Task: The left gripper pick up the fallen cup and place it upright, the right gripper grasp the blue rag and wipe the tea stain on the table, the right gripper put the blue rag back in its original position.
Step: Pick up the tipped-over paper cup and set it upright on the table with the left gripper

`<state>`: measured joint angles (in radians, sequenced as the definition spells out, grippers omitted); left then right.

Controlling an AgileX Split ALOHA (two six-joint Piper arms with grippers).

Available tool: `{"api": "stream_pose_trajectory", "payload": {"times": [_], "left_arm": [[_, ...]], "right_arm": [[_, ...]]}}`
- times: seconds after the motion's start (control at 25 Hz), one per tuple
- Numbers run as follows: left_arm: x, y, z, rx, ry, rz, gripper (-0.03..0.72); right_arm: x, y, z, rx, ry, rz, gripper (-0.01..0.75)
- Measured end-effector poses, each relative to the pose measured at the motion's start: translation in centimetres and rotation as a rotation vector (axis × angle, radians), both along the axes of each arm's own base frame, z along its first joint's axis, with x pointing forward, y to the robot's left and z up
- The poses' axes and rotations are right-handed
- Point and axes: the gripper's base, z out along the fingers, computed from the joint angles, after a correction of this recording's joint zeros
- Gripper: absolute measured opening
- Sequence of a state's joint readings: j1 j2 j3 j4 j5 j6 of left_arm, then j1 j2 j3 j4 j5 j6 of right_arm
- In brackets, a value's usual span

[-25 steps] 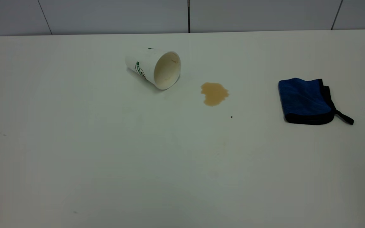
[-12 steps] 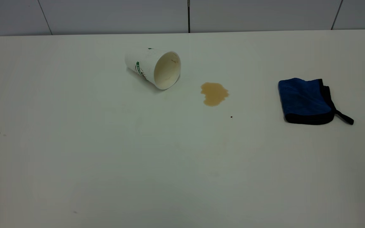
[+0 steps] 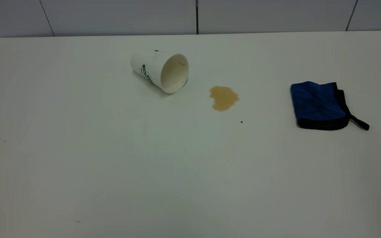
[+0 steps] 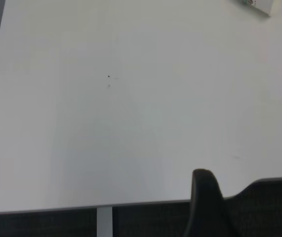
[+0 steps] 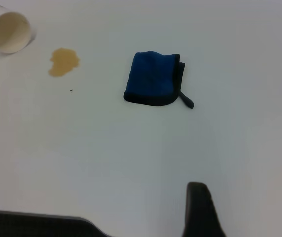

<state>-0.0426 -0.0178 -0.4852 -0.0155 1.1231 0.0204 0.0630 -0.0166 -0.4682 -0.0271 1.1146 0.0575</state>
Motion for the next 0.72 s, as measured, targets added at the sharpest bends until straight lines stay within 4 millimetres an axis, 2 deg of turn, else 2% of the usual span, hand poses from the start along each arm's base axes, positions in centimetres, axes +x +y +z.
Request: {"api": "stream_pose_trajectory", "payload": {"times": [0.2, 0.32, 0.48, 0.72], "left_arm": [[0.4, 0.0, 0.5, 0.001, 0.01, -0.001, 0.48], [1.9, -0.1, 1.1, 0.018, 0.067, -0.013, 0.527], [5.8, -0.3, 1.6, 0.059, 0.13, -0.049, 0.591], [13.5, -0.6, 1.2, 0.089, 0.188, -0.078, 0.593]], "right_arm": [[0.0, 0.0, 0.0, 0.0, 0.0, 0.0, 0.509], [0.0, 0.0, 0.0, 0.0, 0.0, 0.0, 0.509], [0.0, 0.0, 0.0, 0.0, 0.0, 0.0, 0.509], [0.0, 0.0, 0.0, 0.0, 0.0, 0.0, 0.509]]}}
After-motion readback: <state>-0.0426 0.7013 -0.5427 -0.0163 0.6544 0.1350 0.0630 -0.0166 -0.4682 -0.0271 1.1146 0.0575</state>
